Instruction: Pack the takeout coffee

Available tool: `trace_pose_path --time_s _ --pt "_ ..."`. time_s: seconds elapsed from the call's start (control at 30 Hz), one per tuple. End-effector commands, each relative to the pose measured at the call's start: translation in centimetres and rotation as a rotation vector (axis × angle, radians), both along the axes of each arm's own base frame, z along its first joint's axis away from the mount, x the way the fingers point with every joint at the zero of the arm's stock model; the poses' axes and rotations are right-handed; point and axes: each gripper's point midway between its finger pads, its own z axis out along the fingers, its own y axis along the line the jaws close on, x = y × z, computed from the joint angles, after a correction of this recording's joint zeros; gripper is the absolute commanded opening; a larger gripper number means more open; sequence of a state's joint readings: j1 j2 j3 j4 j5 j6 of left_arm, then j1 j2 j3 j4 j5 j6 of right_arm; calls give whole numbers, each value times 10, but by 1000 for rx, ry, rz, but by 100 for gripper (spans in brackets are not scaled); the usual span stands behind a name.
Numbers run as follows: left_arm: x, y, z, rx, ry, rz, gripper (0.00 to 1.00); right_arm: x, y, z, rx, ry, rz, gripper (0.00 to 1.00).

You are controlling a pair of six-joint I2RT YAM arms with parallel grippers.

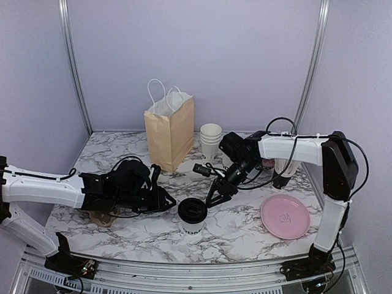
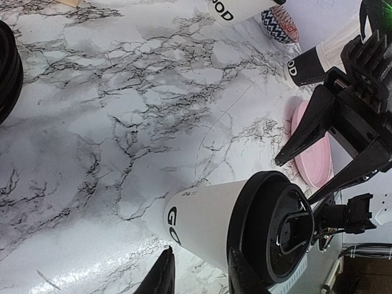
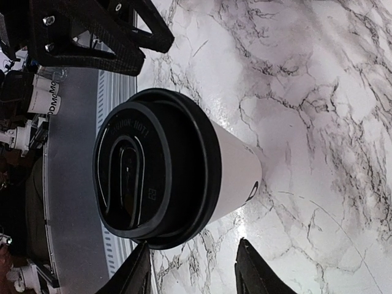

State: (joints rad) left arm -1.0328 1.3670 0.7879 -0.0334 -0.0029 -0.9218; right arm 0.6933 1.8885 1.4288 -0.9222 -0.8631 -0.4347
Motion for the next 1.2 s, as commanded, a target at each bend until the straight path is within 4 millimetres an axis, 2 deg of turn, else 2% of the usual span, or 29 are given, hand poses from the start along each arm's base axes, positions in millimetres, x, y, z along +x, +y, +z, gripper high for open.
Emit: trace_pose_path --time_s 0.0,0.3,0.5,0.67,0.73,0.9,1.0,1.1,1.17 --pt "7 -14 16 -95 -4 -24 30 0 4 6 25 18 5 46" --pt "5 -29 10 -109 26 -80 30 -4 6 -2 19 48 22 47" --pt "2 -26 -3 -83 58 -77 29 -6 7 -6 11 57 27 49" --pt "-2 -11 -26 -15 85 -41 29 -6 7 -17 -27 56 19 49" --pt "-5 -4 -37 10 95 -27 28 -4 6 -28 -59 59 8 49" --pt "-14 20 -81 109 140 23 24 -1 -2 -60 -165 74 -20 47" --pt "-18 41 -110 202 142 70 21 2 -5 -71 -206 66 -31 47" --pt "-26 46 -127 255 156 58 20 6 -8 -75 -234 46 -42 47" --pt "-28 42 -128 263 154 44 20 7 -8 -76 -239 35 -44 46"
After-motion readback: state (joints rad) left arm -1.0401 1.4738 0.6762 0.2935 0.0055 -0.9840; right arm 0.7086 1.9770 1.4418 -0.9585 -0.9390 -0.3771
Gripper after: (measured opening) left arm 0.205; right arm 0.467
